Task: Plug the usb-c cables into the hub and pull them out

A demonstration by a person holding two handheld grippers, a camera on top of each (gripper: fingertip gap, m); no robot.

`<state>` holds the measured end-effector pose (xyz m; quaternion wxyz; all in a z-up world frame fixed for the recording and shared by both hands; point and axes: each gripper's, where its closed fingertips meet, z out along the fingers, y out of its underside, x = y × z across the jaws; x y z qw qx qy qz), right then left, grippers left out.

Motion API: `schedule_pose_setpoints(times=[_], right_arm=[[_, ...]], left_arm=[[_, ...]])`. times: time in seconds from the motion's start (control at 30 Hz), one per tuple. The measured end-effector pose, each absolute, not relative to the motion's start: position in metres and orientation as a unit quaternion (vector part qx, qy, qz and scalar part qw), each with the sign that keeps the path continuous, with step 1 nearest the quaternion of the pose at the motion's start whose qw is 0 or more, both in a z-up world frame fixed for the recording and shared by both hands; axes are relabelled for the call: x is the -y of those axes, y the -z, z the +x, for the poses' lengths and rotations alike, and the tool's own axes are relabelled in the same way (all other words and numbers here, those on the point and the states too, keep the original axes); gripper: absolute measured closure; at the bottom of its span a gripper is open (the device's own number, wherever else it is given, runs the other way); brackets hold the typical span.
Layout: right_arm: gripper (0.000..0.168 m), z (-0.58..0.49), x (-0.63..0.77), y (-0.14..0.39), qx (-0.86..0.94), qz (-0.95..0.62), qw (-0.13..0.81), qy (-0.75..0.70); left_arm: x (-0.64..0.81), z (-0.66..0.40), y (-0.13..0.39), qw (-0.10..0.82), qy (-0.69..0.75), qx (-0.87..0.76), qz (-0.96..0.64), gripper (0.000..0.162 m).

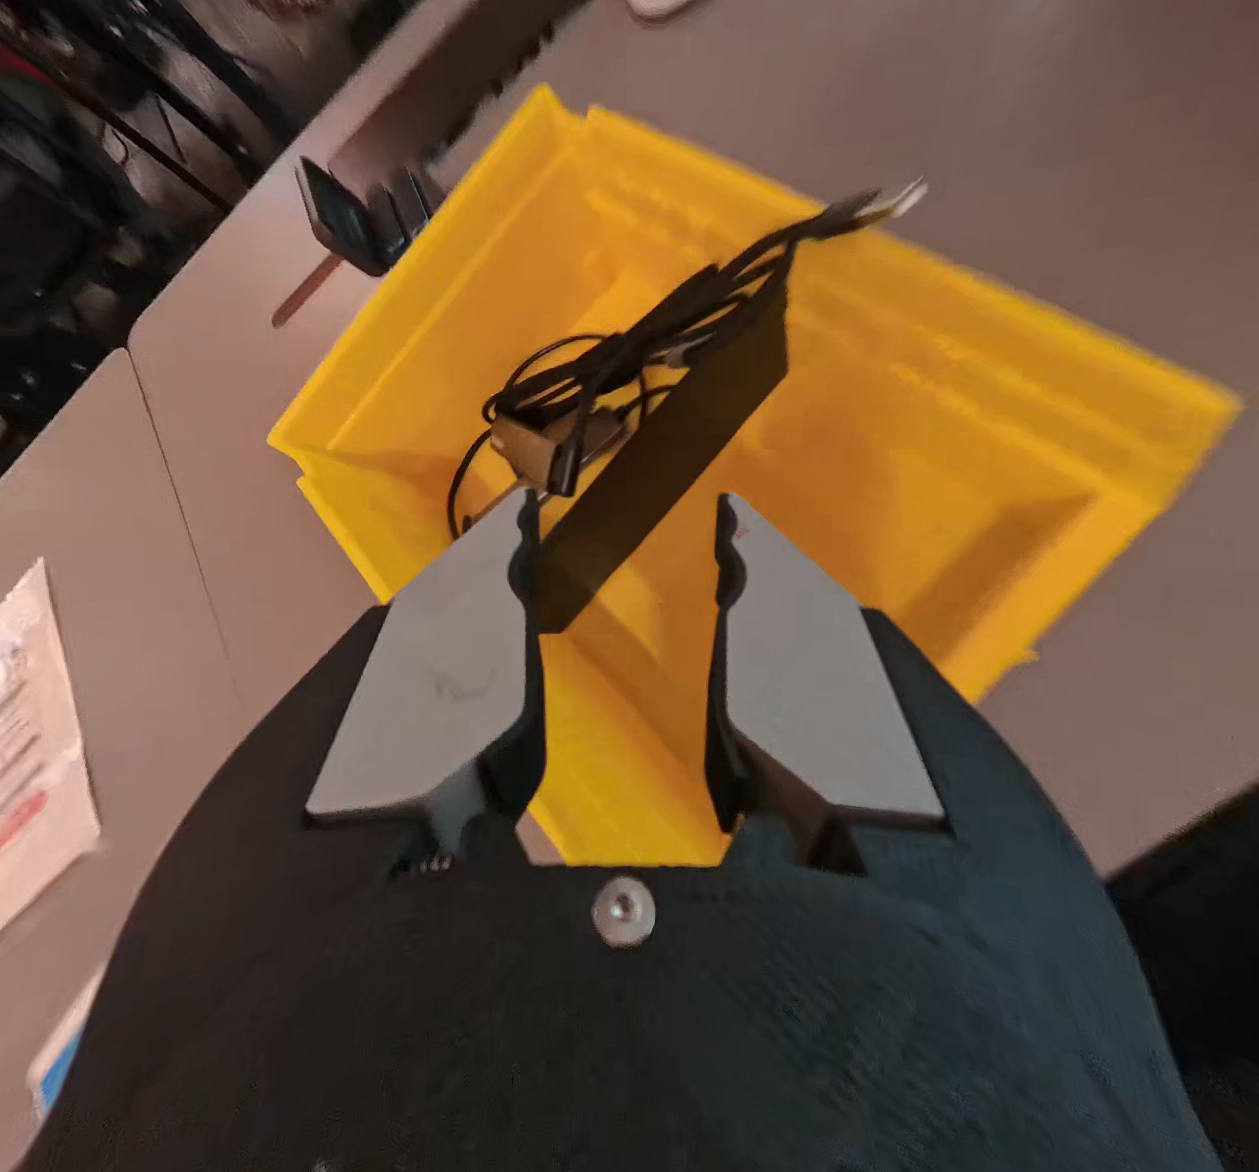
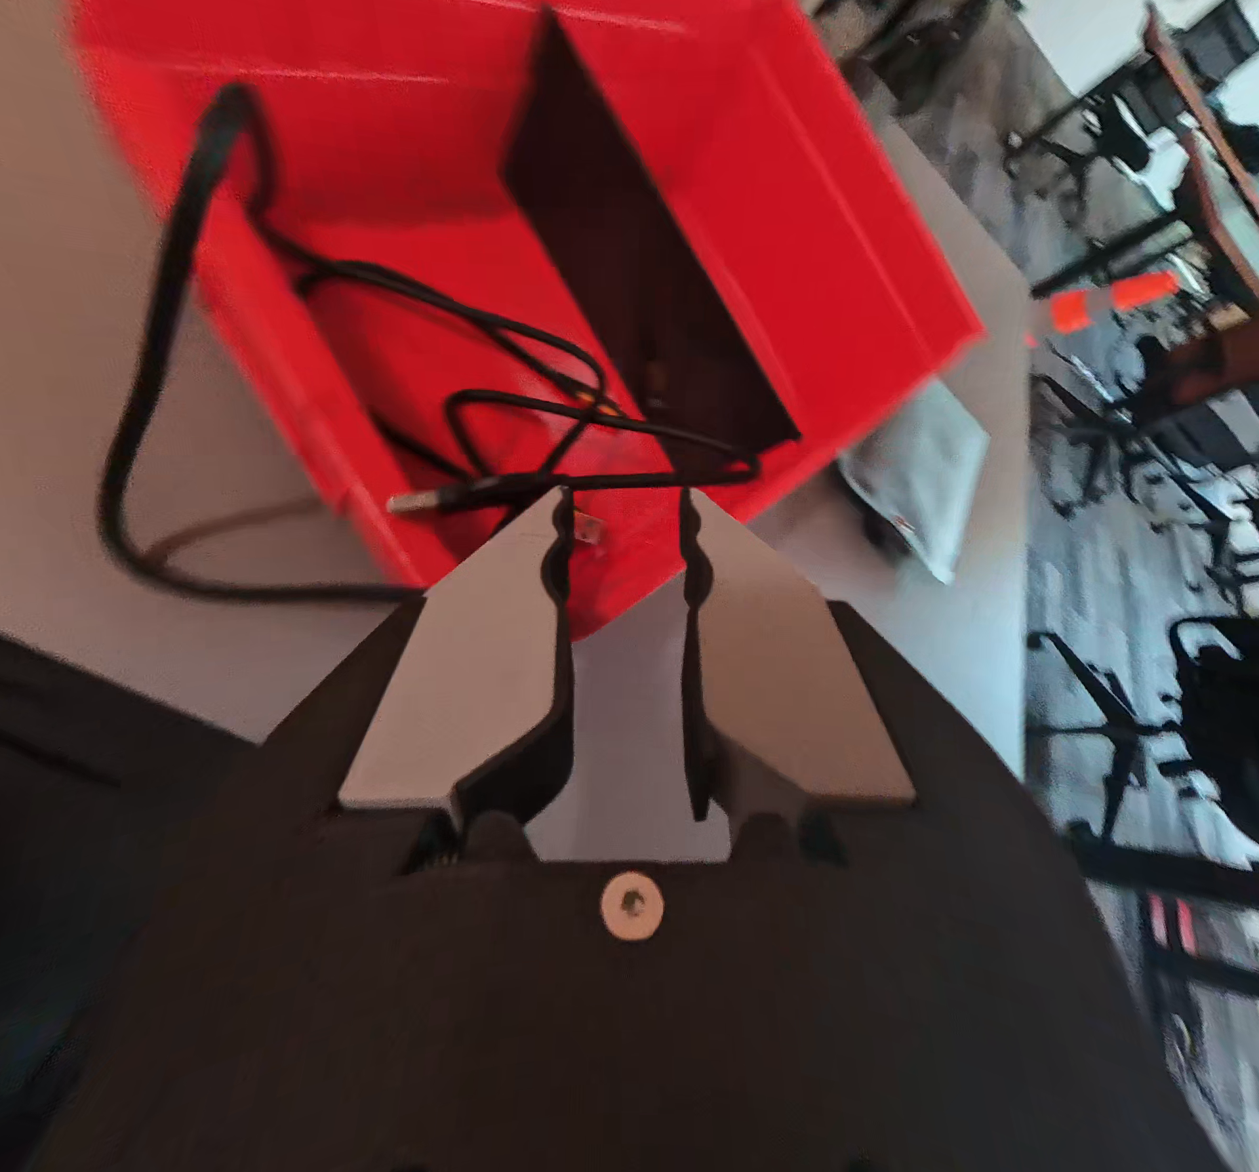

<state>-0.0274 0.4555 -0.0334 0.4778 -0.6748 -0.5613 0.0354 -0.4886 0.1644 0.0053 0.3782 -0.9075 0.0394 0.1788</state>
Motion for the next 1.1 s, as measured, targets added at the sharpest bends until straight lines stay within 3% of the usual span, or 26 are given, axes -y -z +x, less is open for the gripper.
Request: schedule_pose_setpoints(times=[0.17,0.27,0.37,0.63,0.9,1.0,1.1], right_arm=[[0.120,-0.007,-0.482,0.007,0.509,-0.706,0.489,-0.052],[0.119,-0.013,-0.470,-0.019,0.505,-0.682,0.521,-0.086],[0.121,-0.032,-0.440,-0.041,0.514,-0.658,0.523,-0.172],[0.119,-0.148,-0.302,-0.085,0.626,-0.509,0.411,-0.424],[0.117,-0.224,-0.286,-0.124,0.641,-0.467,0.438,-0.423],[0.125,-0.229,-0.294,-0.122,0.626,-0.474,0.450,-0.426],[0.118,-0.229,-0.298,-0.100,0.629,-0.499,0.411,-0.432]], left_arm=[[-0.192,-0.537,0.028,0.289,-0.260,-0.076,-0.918,0.127],[-0.198,-0.543,0.043,0.252,-0.242,-0.096,-0.932,0.150],[-0.204,-0.548,0.035,0.255,-0.240,-0.113,-0.930,0.152],[-0.227,-0.539,-0.092,0.329,-0.304,-0.146,-0.882,0.156],[-0.240,-0.454,-0.297,0.424,-0.418,-0.205,-0.777,0.155],[-0.236,-0.430,-0.318,0.412,-0.435,-0.213,-0.772,0.156],[-0.231,-0.438,-0.292,0.369,-0.452,-0.226,-0.780,0.155]])
